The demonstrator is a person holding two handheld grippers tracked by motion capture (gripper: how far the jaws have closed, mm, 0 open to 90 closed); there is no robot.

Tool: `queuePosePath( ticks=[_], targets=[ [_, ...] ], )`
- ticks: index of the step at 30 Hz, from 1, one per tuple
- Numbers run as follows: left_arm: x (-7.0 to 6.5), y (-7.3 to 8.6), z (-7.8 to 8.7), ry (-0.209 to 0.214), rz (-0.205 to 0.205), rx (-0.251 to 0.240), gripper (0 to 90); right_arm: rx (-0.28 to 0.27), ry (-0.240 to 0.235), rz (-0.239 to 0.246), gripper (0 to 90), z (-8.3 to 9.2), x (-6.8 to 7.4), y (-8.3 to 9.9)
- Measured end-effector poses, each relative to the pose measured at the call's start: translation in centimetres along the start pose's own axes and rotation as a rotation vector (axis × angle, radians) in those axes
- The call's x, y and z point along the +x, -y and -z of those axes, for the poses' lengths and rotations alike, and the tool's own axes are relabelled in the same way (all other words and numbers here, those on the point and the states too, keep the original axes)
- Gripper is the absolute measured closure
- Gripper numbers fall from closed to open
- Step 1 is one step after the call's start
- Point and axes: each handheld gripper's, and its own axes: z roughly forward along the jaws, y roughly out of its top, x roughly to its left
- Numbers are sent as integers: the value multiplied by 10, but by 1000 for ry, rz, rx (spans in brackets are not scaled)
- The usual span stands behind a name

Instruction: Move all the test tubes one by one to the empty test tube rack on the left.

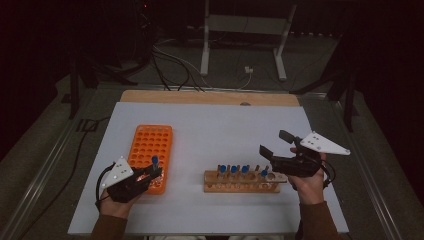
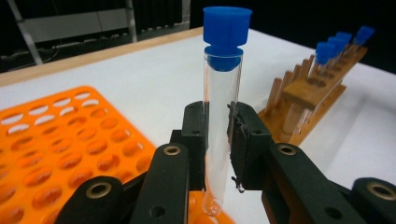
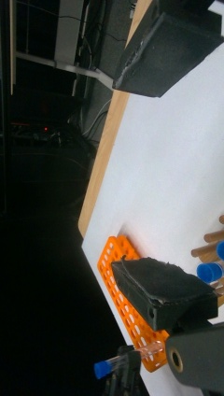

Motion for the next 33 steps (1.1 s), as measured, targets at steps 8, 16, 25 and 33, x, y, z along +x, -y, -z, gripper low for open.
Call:
queuePosePath(
  ticks=[8,16,25,33],
  targets=[
    [2,11,-5,1,14,37,775,-16,7,-5,121,5,-2,0],
    [1,17,-10,-3,-5,93,774,-25,7,-4,124,10,-5,2],
    [2,26,-6,-5,4,139,774,-31,11,-7,127,12,-7,4],
    [1,30,-11,-10,-2,193,778,-29,3,-6,132,9,-4,5]
  ],
)
